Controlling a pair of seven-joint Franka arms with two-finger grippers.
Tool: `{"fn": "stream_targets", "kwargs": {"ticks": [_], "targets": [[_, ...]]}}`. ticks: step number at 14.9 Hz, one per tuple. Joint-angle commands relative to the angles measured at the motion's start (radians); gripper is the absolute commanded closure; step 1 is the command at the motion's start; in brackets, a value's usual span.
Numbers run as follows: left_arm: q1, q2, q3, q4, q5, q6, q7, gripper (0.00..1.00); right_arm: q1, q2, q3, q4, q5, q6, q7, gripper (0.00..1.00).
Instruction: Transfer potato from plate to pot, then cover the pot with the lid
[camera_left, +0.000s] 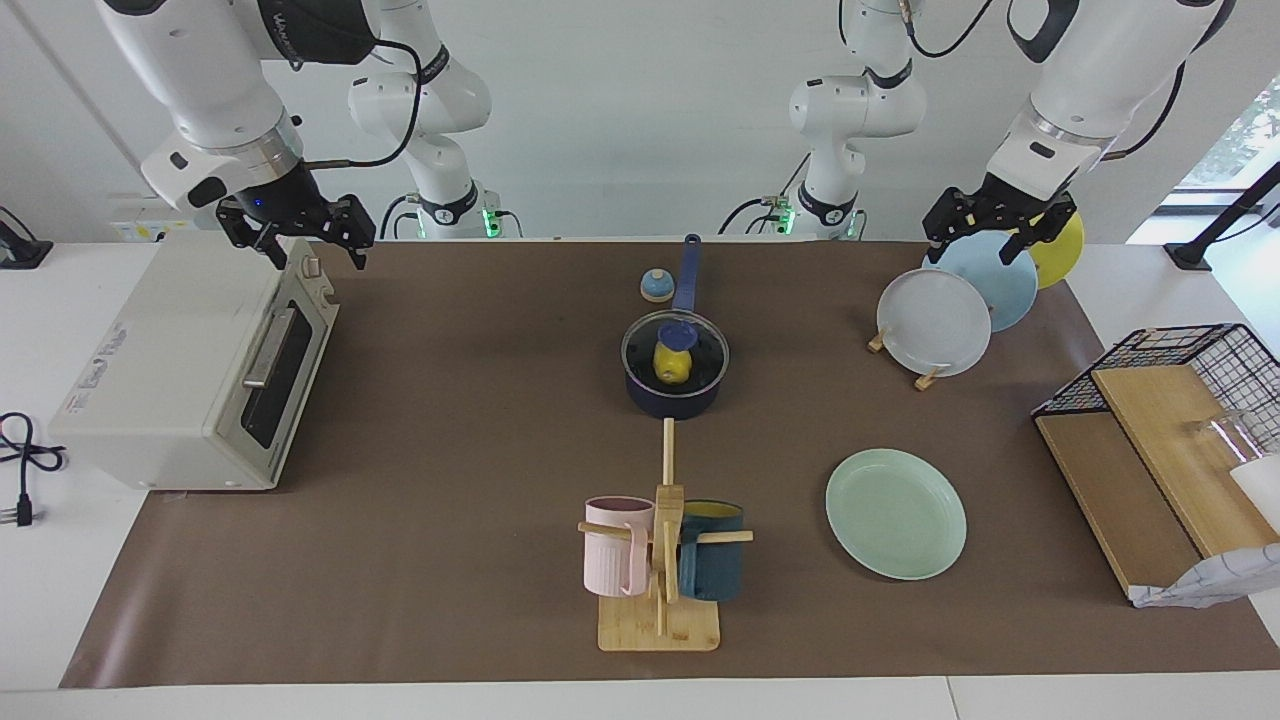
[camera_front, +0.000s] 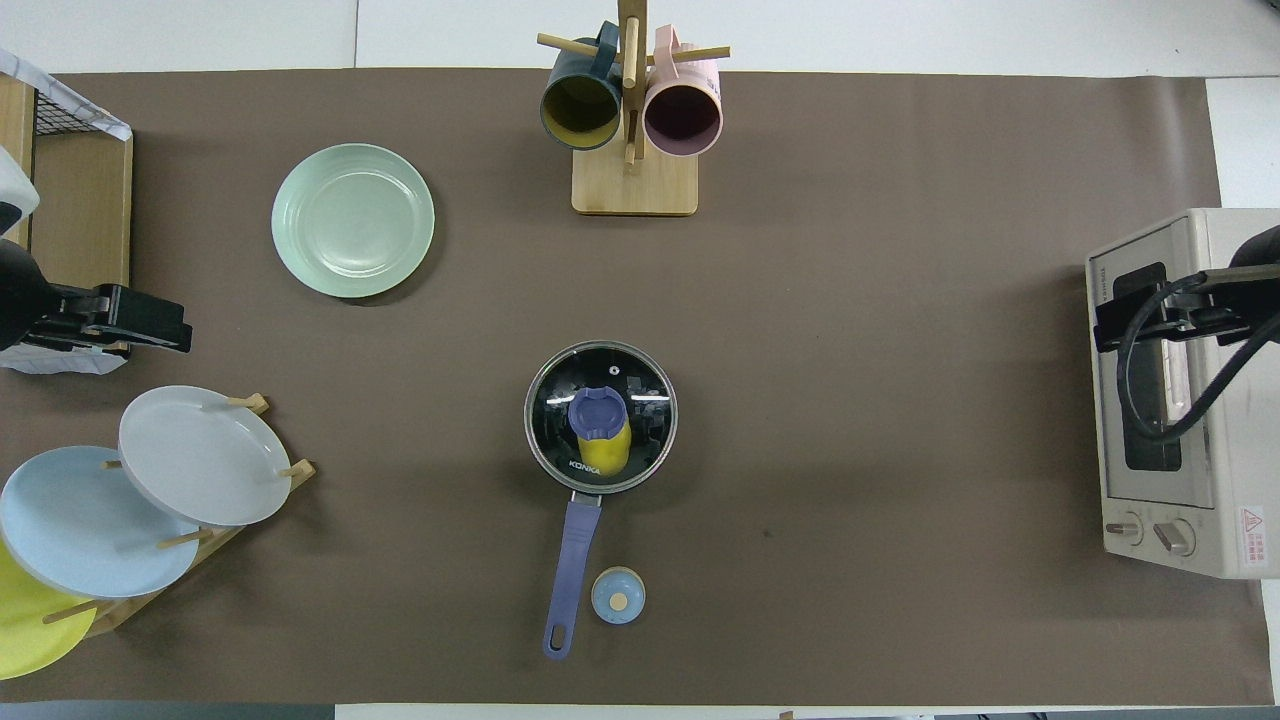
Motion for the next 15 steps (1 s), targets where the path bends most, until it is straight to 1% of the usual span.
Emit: {"fn": "stream_targets", "kwargs": {"ticks": [1, 4, 7, 15], "targets": [[0.014, -0.013, -0.006, 0.001, -0.007, -0.018, 0.003, 0.00, -0.021, -0.016, 0.016, -0.008, 0.048, -0.003, -0.035, 0.00], [0.014, -0.013, -0.006, 0.001, -0.007, -0.018, 0.003, 0.00, -0.021, -0.018, 0.017, -0.007, 0.055, -0.011, -0.035, 0.00], [0.014, -0.013, -0.006, 0.001, -0.007, -0.018, 0.003, 0.00, -0.020, -0.039, 0.019, -0.022, 0.055, -0.004, -0.035, 0.00], [0.014, -0.013, -0.006, 0.001, -0.007, -0.018, 0.003, 0.00, -0.020, -0.041, 0.019, -0.030, 0.048, 0.000, -0.035, 0.00]]}}
